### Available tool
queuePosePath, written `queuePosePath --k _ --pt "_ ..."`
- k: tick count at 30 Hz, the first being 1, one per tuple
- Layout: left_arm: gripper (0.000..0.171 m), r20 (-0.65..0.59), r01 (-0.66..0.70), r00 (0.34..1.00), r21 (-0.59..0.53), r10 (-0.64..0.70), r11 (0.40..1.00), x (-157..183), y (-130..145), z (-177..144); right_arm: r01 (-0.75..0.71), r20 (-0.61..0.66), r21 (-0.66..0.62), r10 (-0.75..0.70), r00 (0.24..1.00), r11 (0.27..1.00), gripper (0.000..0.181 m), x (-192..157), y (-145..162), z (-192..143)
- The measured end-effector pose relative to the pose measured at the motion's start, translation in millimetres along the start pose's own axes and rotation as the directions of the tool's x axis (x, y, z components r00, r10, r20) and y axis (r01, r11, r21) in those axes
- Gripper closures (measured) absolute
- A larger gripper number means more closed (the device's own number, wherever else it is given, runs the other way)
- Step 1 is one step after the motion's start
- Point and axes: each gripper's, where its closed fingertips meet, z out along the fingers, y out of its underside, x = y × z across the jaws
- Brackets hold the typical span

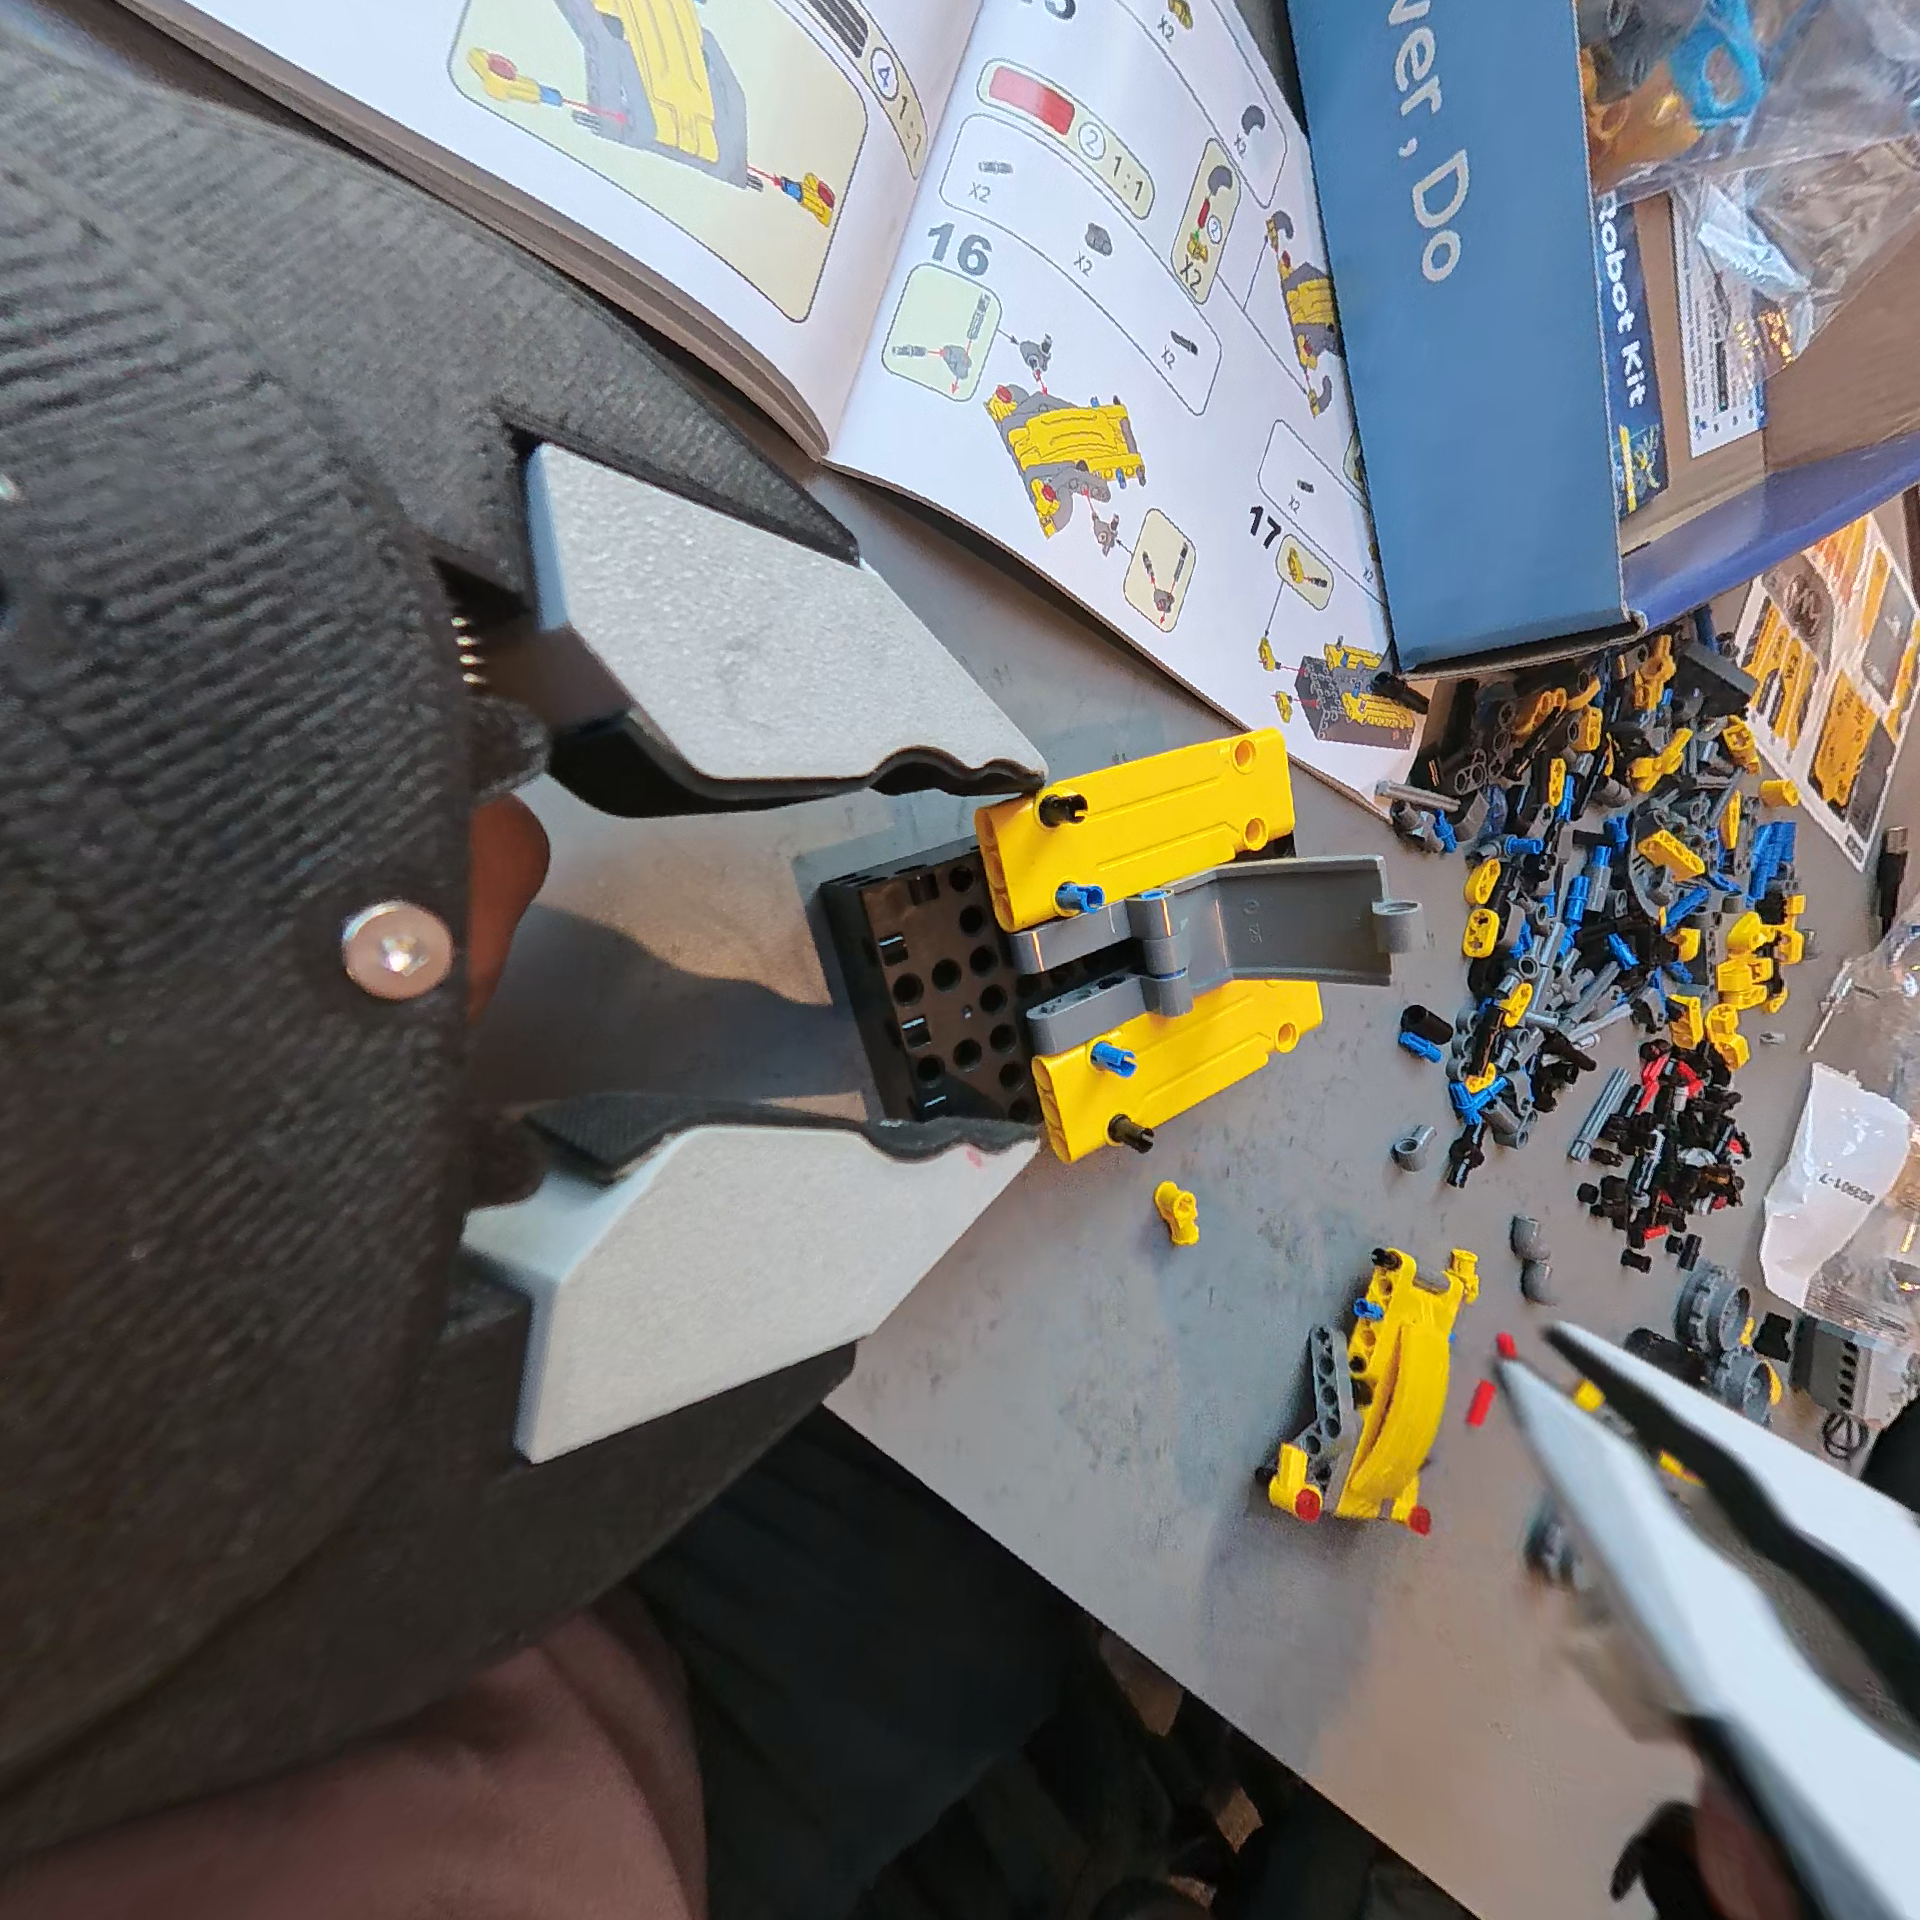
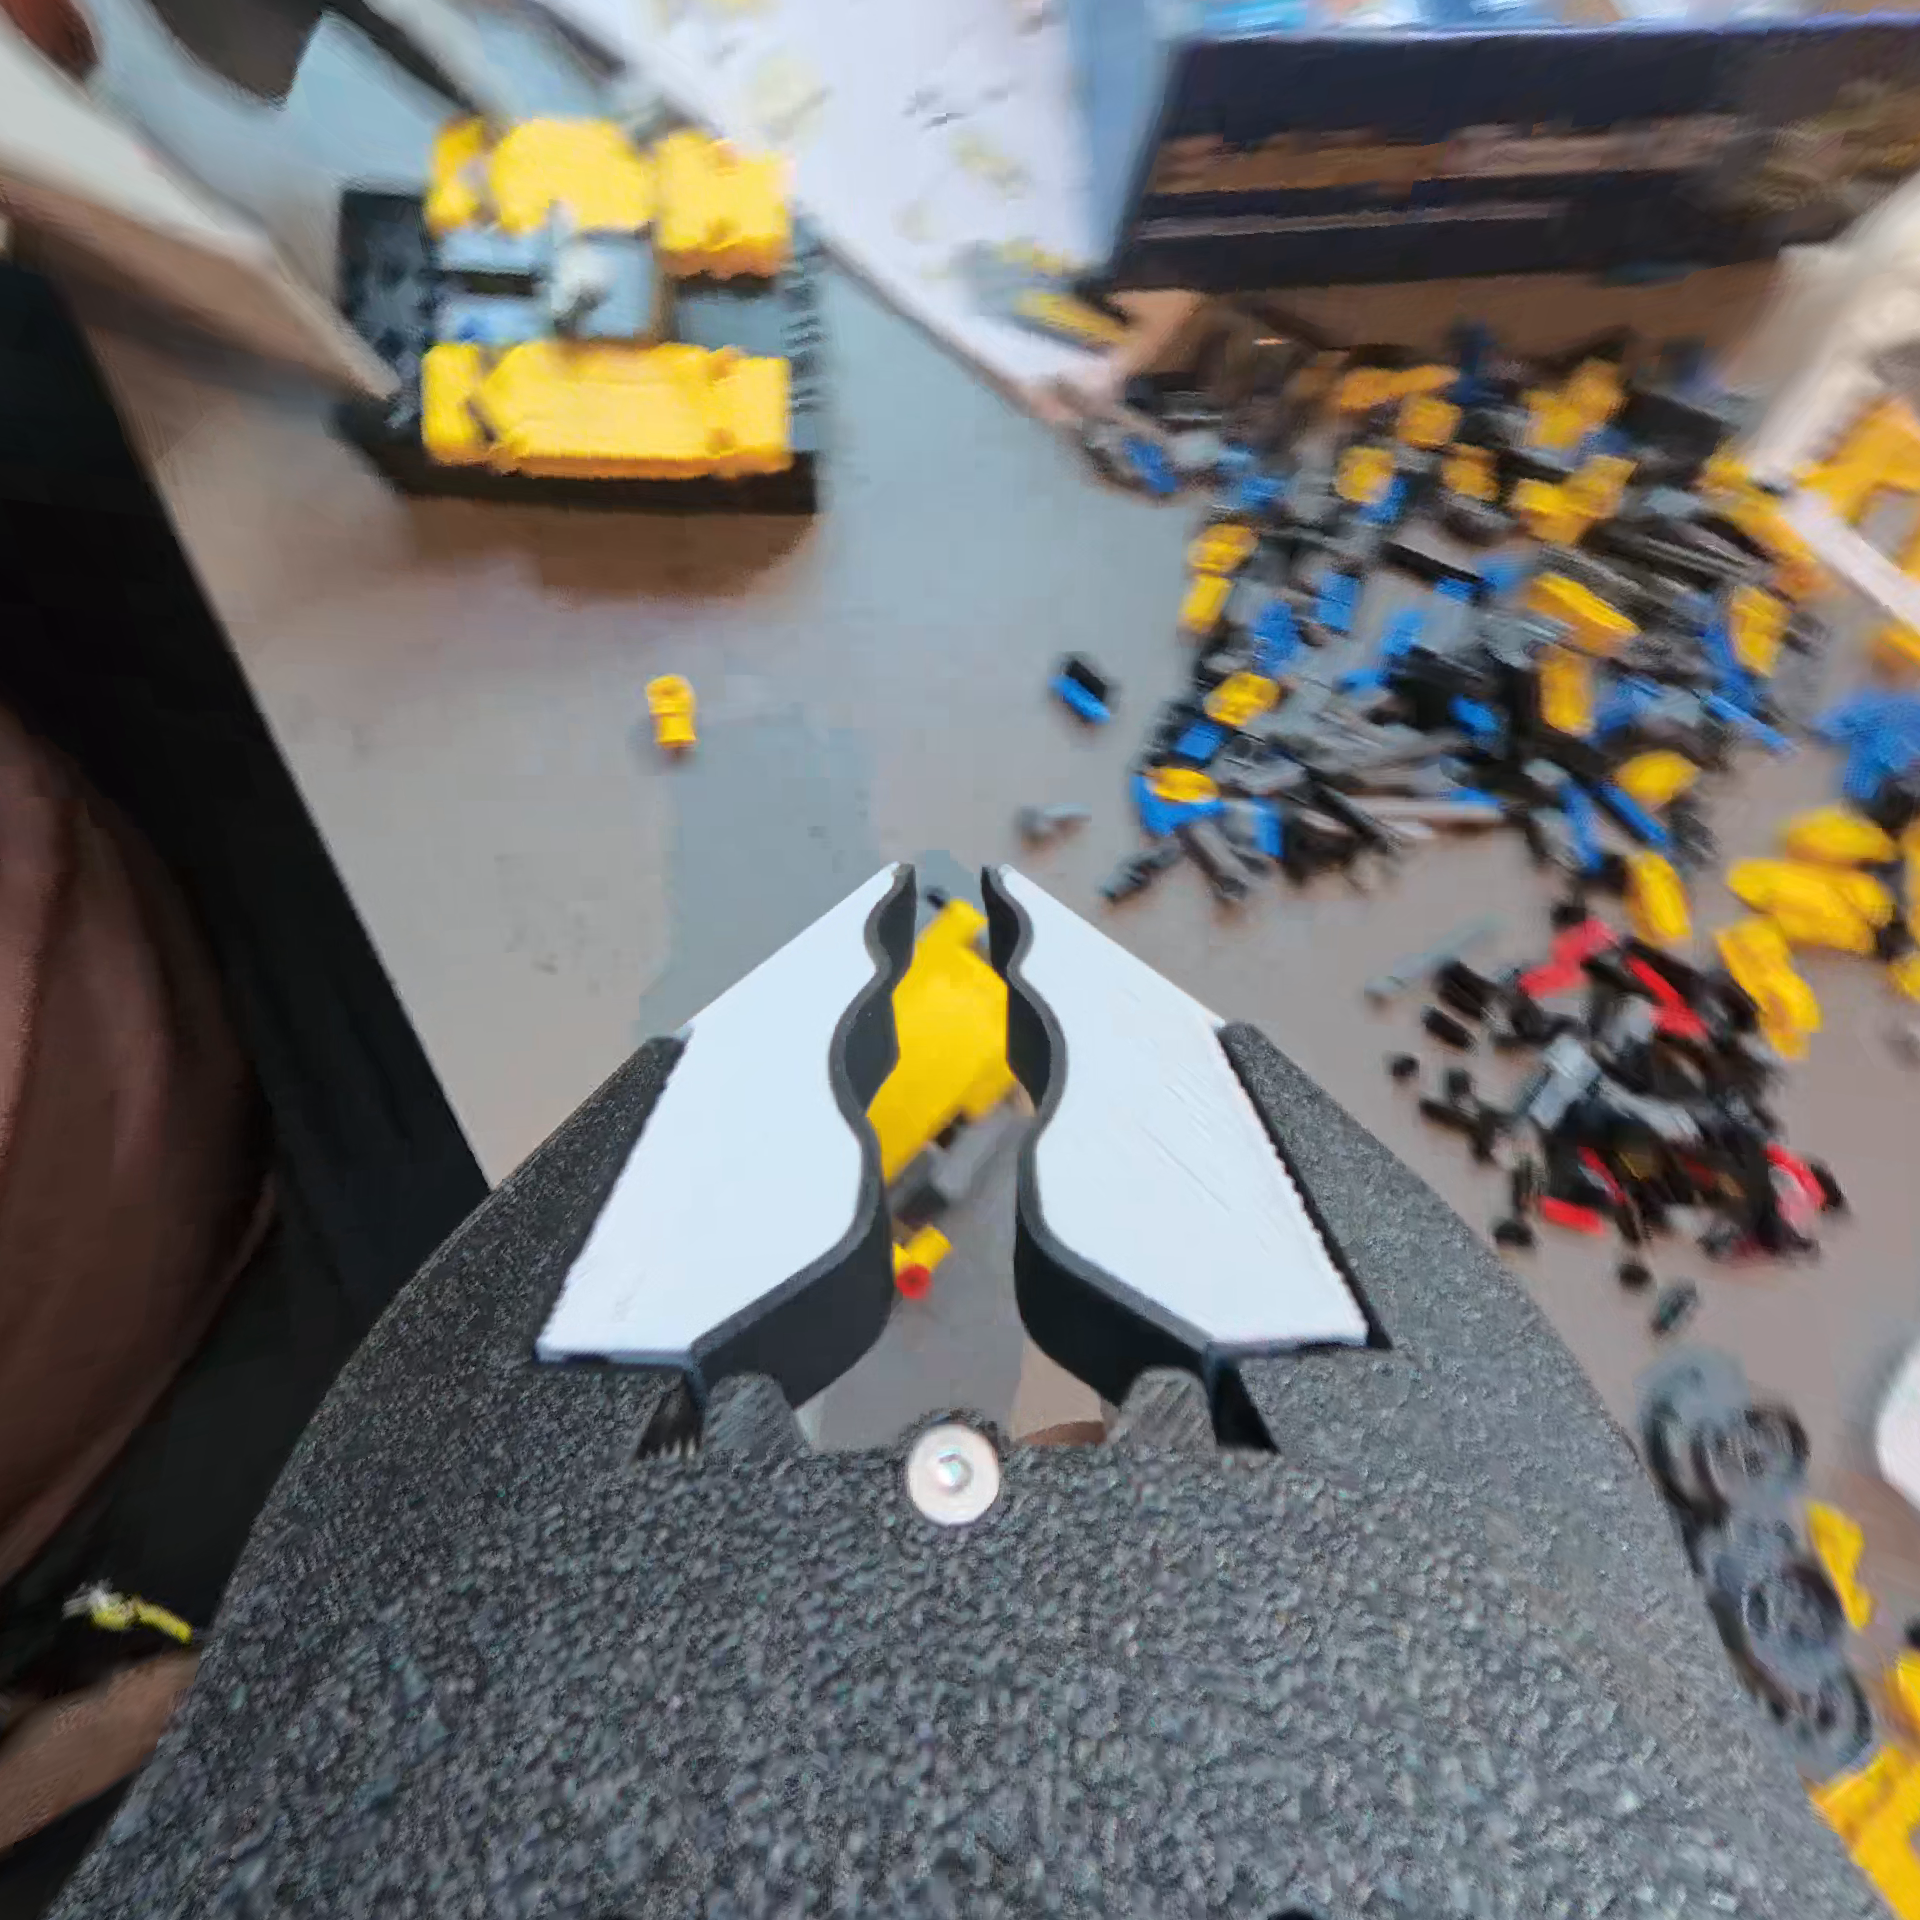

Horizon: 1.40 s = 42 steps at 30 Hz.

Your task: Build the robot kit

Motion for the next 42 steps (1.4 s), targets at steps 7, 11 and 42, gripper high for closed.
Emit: queuePosePath --k 7,11,42 --pt "0.11 0.003 -0.003 1.0 -0.008 0.003 1.0 -0.2 0.8 1.0 -0.323 -0.231 0.069 0.33 0.915 0.944 0.176 80.5 63.2 -33.7" --pt "0.11 0.009 -0.006 1.0 -0.017 0.006 1.0 -0.5 1.8 2.0 -0.335 -0.208 -0.009 0.326 0.922 0.942 0.172 68.5 86.8 -21.4" --pt "0.109 0.093 -0.071 0.993 0.015 0.069 0.997 -5.3 -2.6 -15.7 -0.552 0.345 0.413 0.437 0.831 0.724 0.177 -14.6 -17.8 -33.9"
